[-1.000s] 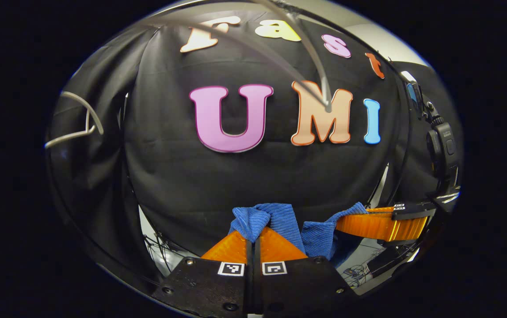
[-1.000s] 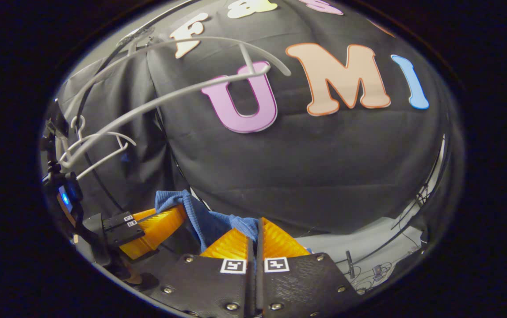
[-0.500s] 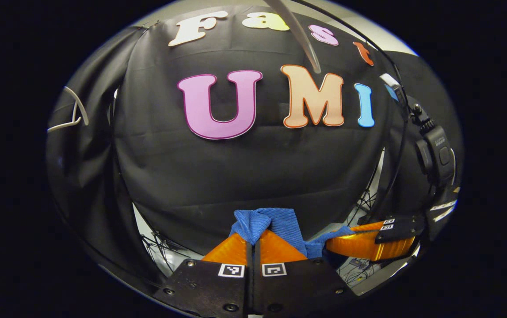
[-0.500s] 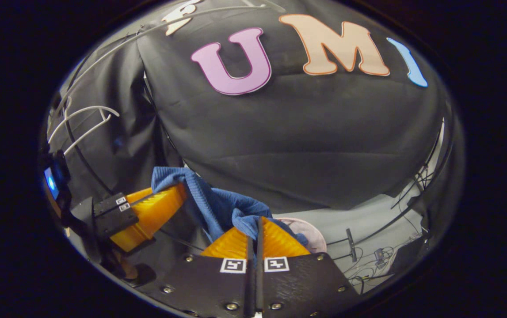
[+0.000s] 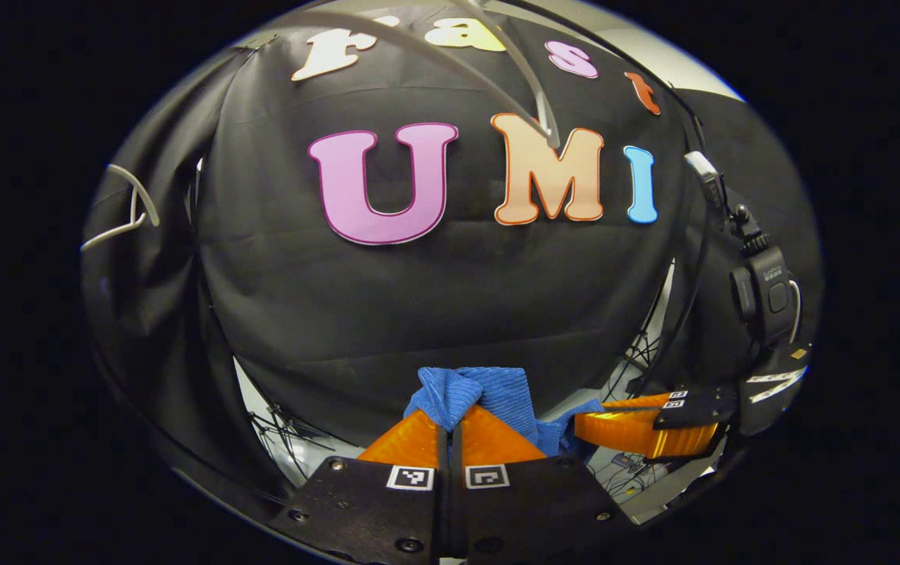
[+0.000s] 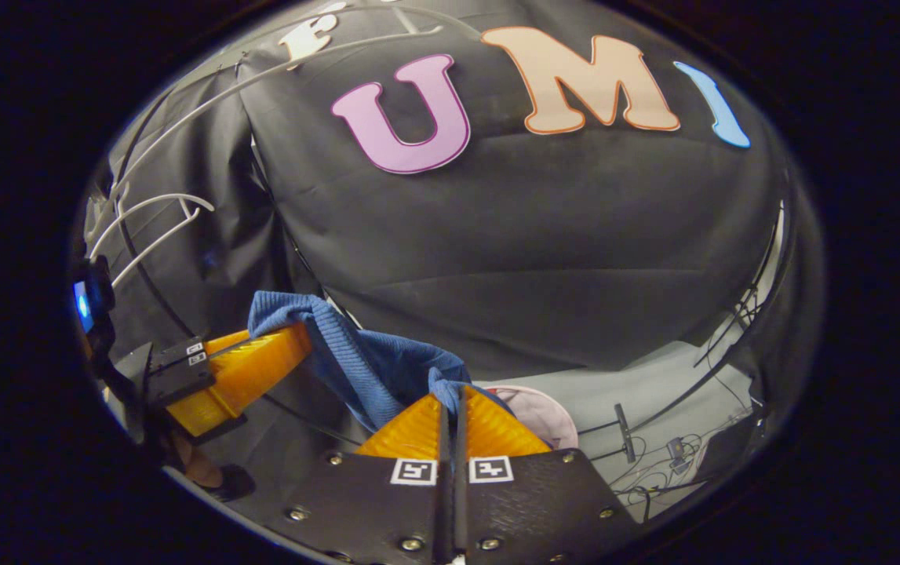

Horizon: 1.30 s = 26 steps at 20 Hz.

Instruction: Grasp the clothes on the hanger with both hands and then place them into the laundry hamper below.

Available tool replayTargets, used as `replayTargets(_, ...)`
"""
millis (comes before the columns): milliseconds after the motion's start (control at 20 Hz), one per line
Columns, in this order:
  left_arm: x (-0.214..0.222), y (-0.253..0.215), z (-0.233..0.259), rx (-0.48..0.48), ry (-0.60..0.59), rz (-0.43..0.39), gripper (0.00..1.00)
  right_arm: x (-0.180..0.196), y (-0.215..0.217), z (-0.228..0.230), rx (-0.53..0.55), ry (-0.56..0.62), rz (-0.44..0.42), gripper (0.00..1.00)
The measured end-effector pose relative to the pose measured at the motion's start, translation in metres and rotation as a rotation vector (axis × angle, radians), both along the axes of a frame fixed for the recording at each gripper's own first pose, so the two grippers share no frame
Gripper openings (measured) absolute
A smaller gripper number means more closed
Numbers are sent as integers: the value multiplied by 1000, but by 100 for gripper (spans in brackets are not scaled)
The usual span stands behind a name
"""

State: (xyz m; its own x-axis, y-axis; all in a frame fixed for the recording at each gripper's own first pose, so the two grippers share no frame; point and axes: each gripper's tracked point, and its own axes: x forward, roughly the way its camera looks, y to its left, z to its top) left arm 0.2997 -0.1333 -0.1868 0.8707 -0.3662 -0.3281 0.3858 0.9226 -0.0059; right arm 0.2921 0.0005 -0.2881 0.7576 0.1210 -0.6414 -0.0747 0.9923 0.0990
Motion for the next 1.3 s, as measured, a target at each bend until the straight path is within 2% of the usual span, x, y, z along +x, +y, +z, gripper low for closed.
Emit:
replayTargets(250, -8, -17, -13, 21, 2, -10, 1, 0, -13, -2, 7, 9, -27, 1)
replayTargets(500, -14, -21, -49, 41, 54, -2, 1, -8, -20, -24, -9, 57, -40, 1)
replayTargets(950, -11, -4, -165, 159, 334, 9, 2, -9, -37, -114, -55, 261, -73, 2)
replayTargets(1050, -11, 4, -176, 164, 367, 22, 5, -14, -36, -129, -56, 294, -74, 2)
replayTargets(1200, 0, -9, -172, 158, 359, -17, 13, -21, -33, -139, -53, 322, -60, 2)
replayTargets(1300, -4, -4, -174, 172, 385, -14, 38, -14, -34, -131, -60, 282, -68, 7)
